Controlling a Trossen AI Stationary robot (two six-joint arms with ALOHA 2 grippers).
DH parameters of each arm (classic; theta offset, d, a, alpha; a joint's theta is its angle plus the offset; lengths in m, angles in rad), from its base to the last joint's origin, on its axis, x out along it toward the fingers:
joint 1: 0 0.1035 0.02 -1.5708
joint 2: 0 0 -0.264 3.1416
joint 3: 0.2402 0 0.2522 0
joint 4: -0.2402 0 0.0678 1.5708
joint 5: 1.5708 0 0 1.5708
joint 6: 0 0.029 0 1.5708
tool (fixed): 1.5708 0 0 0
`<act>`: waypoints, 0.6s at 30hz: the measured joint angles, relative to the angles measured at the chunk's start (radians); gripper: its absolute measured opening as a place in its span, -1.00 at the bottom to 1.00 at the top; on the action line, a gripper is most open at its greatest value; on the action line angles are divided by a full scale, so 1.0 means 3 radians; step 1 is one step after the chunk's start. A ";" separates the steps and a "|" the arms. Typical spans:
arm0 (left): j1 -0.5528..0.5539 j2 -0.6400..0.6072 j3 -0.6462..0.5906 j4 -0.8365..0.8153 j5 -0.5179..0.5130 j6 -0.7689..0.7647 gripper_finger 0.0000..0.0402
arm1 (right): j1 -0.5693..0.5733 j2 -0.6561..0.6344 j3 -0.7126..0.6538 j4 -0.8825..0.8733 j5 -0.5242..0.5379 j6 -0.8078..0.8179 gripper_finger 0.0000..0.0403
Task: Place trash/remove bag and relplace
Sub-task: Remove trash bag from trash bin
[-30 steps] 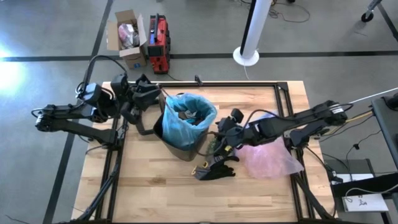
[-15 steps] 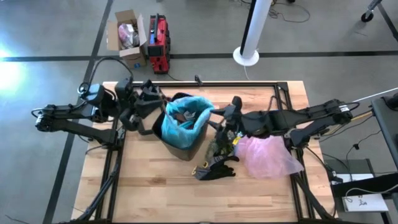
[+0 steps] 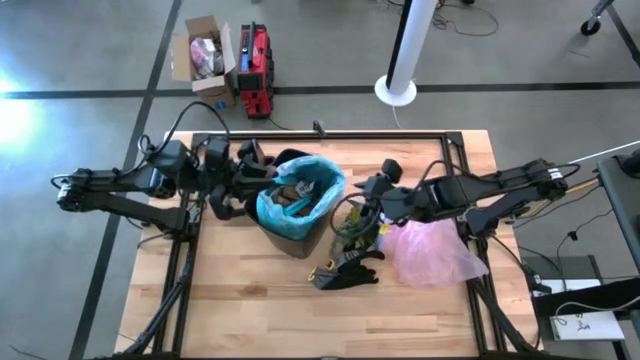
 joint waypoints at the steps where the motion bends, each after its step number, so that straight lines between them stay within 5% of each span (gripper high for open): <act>1: 0.0000 -0.0003 0.0000 0.0000 0.0001 0.0003 -0.51 | 0.0000 0.0001 -0.0013 -0.0169 0.0015 0.0108 -0.08; 8: 0.0000 0.0020 0.0000 0.0006 0.0001 0.0034 -0.51 | -0.0135 0.0198 -0.0305 -0.0238 0.0342 0.0355 -0.08; 18: 0.0000 0.0066 0.0000 0.0001 0.0001 0.0035 -0.51 | -0.0182 0.0136 0.0114 0.0320 0.0379 -0.0367 -0.08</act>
